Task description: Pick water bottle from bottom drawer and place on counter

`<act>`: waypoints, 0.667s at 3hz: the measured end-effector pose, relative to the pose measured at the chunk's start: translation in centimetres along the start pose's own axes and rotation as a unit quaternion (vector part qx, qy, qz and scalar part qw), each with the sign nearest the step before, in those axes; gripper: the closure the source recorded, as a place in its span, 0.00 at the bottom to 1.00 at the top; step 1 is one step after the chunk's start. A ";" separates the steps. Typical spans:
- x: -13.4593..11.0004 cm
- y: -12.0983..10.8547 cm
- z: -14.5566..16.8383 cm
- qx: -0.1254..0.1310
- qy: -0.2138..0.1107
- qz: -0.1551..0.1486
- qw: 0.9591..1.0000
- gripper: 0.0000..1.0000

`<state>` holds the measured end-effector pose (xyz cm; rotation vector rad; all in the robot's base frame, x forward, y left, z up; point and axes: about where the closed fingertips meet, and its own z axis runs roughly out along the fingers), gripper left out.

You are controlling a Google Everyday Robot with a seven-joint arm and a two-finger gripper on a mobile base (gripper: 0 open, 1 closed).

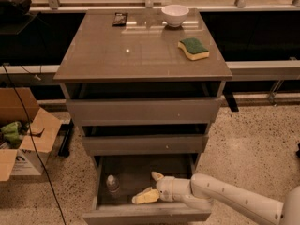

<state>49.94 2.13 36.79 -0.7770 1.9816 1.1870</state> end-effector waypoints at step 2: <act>4.3 -2.1 9.6 0.008 0.044 -0.046 0.998 0.00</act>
Offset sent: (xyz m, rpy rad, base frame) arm 0.0253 0.1165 -0.1311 -0.1948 -0.1369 0.1032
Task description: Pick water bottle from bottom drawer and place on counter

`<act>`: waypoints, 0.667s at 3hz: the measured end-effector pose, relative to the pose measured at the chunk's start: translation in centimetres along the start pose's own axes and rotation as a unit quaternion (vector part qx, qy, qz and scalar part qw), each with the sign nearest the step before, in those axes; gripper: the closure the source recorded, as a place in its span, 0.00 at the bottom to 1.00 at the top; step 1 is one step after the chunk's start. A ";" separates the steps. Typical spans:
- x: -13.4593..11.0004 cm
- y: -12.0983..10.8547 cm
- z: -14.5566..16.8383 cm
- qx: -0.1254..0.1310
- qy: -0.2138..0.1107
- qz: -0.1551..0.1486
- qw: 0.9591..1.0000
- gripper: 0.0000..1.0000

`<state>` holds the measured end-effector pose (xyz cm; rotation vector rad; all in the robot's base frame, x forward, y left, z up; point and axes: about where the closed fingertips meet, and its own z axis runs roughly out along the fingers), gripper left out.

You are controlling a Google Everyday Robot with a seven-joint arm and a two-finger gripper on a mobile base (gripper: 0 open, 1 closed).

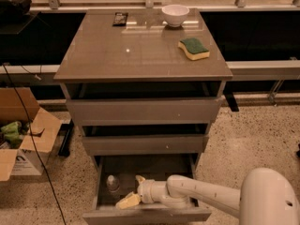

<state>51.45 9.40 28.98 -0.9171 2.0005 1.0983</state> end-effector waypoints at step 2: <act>1.3 -1.2 7.4 0.020 -0.008 -0.049 0.999 0.00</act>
Offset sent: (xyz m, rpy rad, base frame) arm 0.0387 0.0878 -0.0662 -0.0175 -0.1702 -0.0113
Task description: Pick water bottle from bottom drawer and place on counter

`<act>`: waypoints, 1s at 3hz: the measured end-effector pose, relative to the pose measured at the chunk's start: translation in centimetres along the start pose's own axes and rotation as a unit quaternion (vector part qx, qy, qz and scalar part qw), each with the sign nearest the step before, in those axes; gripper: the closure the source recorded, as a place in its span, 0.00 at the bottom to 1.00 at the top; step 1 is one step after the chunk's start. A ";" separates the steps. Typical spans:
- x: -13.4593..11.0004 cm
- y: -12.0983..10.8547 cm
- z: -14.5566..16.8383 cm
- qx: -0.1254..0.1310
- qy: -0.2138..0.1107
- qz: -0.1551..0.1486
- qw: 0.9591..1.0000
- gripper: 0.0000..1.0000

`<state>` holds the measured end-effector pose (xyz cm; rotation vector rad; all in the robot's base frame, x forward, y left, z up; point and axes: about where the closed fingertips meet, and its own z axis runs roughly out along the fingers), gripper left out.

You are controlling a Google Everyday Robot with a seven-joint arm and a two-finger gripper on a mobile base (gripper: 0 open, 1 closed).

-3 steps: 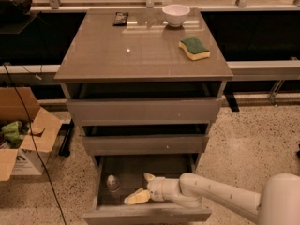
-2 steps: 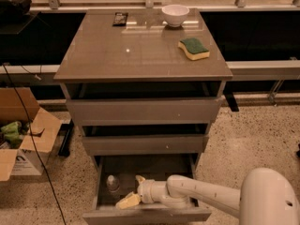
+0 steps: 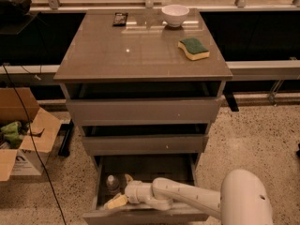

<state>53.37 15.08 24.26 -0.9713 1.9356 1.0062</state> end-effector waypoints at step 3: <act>-0.8 -1.4 5.5 0.012 -0.038 -0.010 0.999 0.41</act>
Offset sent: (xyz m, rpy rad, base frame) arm 0.0428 0.0547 -0.0226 0.0680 -0.0764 -0.0412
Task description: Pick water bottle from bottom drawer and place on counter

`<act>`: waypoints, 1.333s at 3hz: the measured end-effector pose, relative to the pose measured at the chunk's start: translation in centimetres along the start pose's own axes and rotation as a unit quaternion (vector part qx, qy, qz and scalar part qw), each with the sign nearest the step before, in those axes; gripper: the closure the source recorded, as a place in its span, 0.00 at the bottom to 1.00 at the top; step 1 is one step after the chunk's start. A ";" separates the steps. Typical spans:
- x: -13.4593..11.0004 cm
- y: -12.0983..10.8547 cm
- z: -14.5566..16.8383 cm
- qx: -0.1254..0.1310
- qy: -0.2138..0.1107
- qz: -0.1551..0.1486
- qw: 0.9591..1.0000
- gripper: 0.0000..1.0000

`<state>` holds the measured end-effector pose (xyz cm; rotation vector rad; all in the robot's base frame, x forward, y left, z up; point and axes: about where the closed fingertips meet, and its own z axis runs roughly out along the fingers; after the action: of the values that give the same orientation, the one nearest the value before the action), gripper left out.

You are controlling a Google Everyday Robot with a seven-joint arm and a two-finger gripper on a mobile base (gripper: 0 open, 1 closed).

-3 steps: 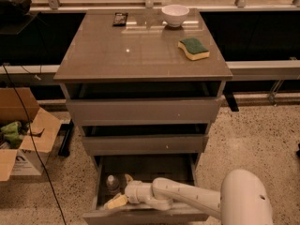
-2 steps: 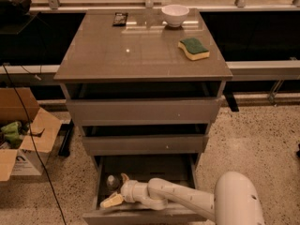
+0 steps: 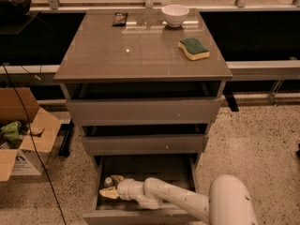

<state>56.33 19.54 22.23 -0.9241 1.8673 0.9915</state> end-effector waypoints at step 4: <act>-9.2 2.9 -17.2 0.050 -0.082 0.009 0.995 1.00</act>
Offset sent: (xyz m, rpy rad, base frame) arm -0.0215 -0.0678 0.0465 0.0021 0.0485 -0.1555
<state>52.21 7.71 37.41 -0.7454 1.7727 0.9455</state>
